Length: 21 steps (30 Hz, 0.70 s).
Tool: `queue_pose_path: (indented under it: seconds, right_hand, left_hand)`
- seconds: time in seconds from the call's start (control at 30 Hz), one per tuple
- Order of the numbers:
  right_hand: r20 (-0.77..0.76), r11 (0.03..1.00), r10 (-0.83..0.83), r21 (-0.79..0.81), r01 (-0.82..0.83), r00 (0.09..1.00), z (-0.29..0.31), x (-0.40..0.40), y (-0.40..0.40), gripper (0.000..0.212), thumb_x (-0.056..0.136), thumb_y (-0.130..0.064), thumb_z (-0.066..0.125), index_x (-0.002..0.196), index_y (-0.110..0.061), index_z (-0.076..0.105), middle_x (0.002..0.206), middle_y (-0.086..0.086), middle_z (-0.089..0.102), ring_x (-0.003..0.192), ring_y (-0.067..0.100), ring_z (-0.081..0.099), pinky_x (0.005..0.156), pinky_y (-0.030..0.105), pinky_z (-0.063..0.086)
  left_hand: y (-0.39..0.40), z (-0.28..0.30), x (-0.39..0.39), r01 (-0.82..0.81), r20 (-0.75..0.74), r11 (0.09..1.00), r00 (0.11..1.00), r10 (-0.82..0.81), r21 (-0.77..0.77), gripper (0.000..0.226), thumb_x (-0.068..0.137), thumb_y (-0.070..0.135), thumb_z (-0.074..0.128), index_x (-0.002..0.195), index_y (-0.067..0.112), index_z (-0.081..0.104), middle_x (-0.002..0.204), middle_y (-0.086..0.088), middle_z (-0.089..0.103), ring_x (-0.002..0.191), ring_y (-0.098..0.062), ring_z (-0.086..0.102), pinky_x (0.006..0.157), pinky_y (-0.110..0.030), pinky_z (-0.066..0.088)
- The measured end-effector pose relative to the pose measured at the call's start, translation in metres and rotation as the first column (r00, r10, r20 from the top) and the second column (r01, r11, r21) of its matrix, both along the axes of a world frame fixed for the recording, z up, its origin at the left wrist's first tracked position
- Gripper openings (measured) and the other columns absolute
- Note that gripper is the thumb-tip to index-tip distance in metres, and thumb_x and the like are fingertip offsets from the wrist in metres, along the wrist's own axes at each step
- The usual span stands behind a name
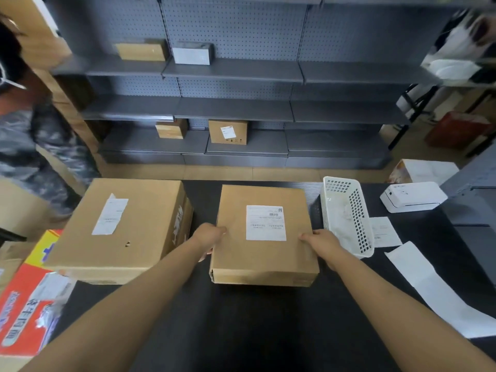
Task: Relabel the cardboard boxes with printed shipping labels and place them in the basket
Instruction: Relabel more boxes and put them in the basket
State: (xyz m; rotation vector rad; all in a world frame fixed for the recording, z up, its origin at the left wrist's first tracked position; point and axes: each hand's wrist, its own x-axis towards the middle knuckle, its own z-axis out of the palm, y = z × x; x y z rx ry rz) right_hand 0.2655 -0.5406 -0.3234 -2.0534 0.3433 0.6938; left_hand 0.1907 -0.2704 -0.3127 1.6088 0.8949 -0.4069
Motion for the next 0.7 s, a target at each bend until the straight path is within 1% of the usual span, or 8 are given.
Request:
queue_pose_path:
  seconds: [0.17, 0.3, 0.33, 0.4, 0.47, 0.53, 0.6, 0.7]
  right_hand:
    - [0.123, 1.0, -0.024, -0.011, 0.026, 0.992, 0.042, 0.025, 0.002, 0.043, 0.088, -0.037, 0.061, 0.12, -0.008, 0.062, 0.117, 0.008, 0.065, 0.1, 0.027, 0.061, 0.09, 0.038, 0.049]
    - [0.177, 0.998, -0.067, 0.005, 0.067, 0.982, 0.058, 0.027, -0.005, 0.04, 0.088, -0.037, 0.061, 0.117, -0.01, 0.063, 0.112, 0.007, 0.067, 0.096, 0.026, 0.063, 0.085, 0.037, 0.051]
    - [0.185, 0.997, -0.077, 0.005, 0.077, 0.98, 0.06, 0.024, -0.008, 0.038, 0.088, -0.036, 0.061, 0.116, -0.01, 0.064, 0.111, 0.006, 0.067, 0.094, 0.025, 0.063, 0.082, 0.035, 0.05]
    - [0.198, 0.995, -0.102, 0.011, 0.101, 0.975, 0.065, 0.018, -0.019, 0.036, 0.088, -0.036, 0.06, 0.114, -0.012, 0.064, 0.109, 0.005, 0.067, 0.093, 0.024, 0.063, 0.079, 0.033, 0.048]
    - [0.204, 0.991, -0.132, 0.015, 0.132, 0.97, 0.067, 0.008, -0.035, 0.036, 0.088, -0.038, 0.06, 0.113, -0.012, 0.064, 0.111, 0.004, 0.067, 0.096, 0.024, 0.062, 0.081, 0.034, 0.048]
    - [0.208, 0.985, -0.174, 0.019, 0.174, 0.962, 0.069, -0.003, -0.057, 0.039, 0.086, -0.04, 0.061, 0.115, -0.013, 0.063, 0.114, 0.003, 0.065, 0.1, 0.024, 0.06, 0.085, 0.035, 0.047]
    - [0.214, 0.974, -0.226, 0.033, 0.224, 0.95, 0.071, -0.017, -0.085, 0.043, 0.086, -0.04, 0.063, 0.119, -0.012, 0.063, 0.118, 0.003, 0.064, 0.103, 0.023, 0.059, 0.088, 0.035, 0.046]
    - [0.213, 0.951, -0.308, 0.064, 0.301, 0.927, 0.072, -0.046, -0.138, 0.045, 0.086, -0.037, 0.064, 0.123, -0.012, 0.059, 0.125, 0.002, 0.06, 0.101, 0.02, 0.057, 0.083, 0.034, 0.043]
  left_hand:
    - [0.007, 0.048, 0.028, 0.042, 0.128, 0.996, 0.99, -0.052, 0.078, 0.026, 0.097, 0.027, 0.051, 0.115, 0.009, 0.054, 0.106, -0.004, 0.061, 0.089, -0.019, 0.058, 0.078, -0.032, 0.048]
    - [0.002, 0.065, 0.037, 0.086, 0.168, 0.99, 0.98, -0.104, 0.109, 0.034, 0.099, 0.027, 0.048, 0.124, 0.006, 0.051, 0.117, -0.007, 0.06, 0.106, -0.025, 0.059, 0.089, -0.039, 0.048]
    - [-0.001, 0.067, 0.037, 0.105, 0.167, 0.988, 0.978, -0.124, 0.115, 0.034, 0.099, 0.028, 0.048, 0.124, 0.006, 0.051, 0.119, -0.008, 0.06, 0.107, -0.026, 0.059, 0.089, -0.039, 0.049]
    - [-0.01, 0.071, 0.039, 0.134, 0.162, 0.984, 0.975, -0.152, 0.117, 0.031, 0.099, 0.028, 0.049, 0.12, 0.007, 0.053, 0.119, -0.009, 0.061, 0.103, -0.023, 0.059, 0.085, -0.037, 0.049]
    - [-0.024, 0.074, 0.04, 0.149, 0.149, 0.982, 0.975, -0.166, 0.116, 0.032, 0.098, 0.028, 0.05, 0.12, 0.006, 0.054, 0.118, -0.009, 0.062, 0.098, -0.021, 0.059, 0.079, -0.033, 0.049]
    - [-0.044, 0.078, 0.041, 0.185, 0.148, 0.975, 0.968, -0.202, 0.12, 0.037, 0.097, 0.028, 0.05, 0.124, 0.004, 0.054, 0.117, -0.008, 0.062, 0.098, -0.022, 0.06, 0.078, -0.031, 0.049]
    - [-0.068, 0.082, 0.043, 0.246, 0.152, 0.961, 0.953, -0.263, 0.123, 0.039, 0.097, 0.029, 0.05, 0.127, 0.004, 0.053, 0.121, -0.008, 0.061, 0.104, -0.023, 0.059, 0.082, -0.032, 0.049]
    - [-0.116, 0.088, 0.041, 0.363, 0.166, 0.923, 0.91, -0.381, 0.126, 0.039, 0.096, 0.03, 0.052, 0.128, 0.007, 0.052, 0.125, -0.006, 0.059, 0.112, -0.023, 0.057, 0.091, -0.035, 0.048]
